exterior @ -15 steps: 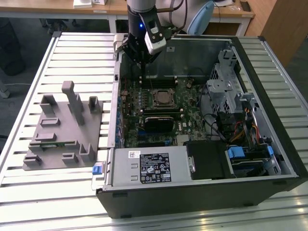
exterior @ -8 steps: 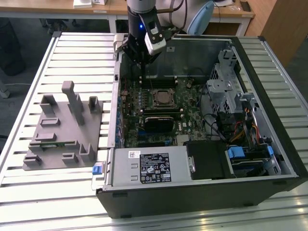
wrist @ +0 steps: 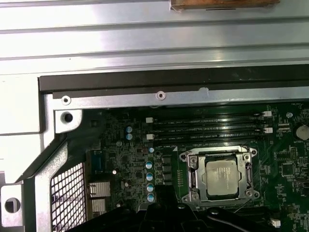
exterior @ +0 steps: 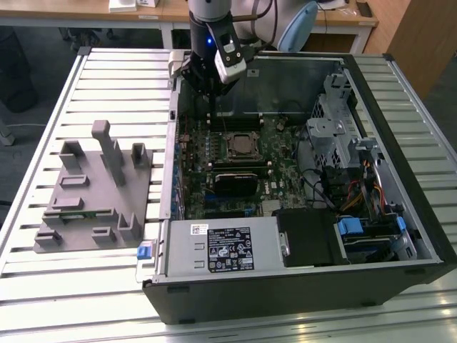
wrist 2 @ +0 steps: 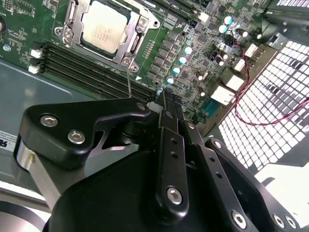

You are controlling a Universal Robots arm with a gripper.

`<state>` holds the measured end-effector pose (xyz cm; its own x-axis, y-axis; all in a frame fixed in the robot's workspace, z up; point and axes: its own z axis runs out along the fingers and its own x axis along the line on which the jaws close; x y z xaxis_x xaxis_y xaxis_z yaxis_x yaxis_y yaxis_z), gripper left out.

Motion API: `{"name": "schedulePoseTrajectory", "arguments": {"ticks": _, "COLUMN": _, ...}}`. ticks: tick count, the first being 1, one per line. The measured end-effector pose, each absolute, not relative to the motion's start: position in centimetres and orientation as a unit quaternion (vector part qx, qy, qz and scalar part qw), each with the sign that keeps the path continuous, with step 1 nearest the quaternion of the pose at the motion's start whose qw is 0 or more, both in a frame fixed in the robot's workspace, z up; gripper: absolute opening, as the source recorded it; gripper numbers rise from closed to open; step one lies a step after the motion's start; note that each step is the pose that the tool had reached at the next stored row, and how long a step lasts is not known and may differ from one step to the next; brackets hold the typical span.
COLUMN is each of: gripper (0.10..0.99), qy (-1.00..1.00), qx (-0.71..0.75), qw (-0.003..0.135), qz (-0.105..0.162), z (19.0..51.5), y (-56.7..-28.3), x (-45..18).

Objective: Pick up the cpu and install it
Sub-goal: 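Install the first cpu locking lever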

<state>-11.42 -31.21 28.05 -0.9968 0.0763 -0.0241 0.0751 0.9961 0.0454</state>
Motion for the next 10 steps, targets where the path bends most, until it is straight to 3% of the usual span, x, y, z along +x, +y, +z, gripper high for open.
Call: {"name": "schedulePoseTrajectory", "arguments": {"ticks": 10, "gripper": 0.106, "qy": 0.999, "qx": 0.038, "qw": 0.013, "qz": 0.022, "z": 27.74, "y": -31.2, "x": -11.42}}
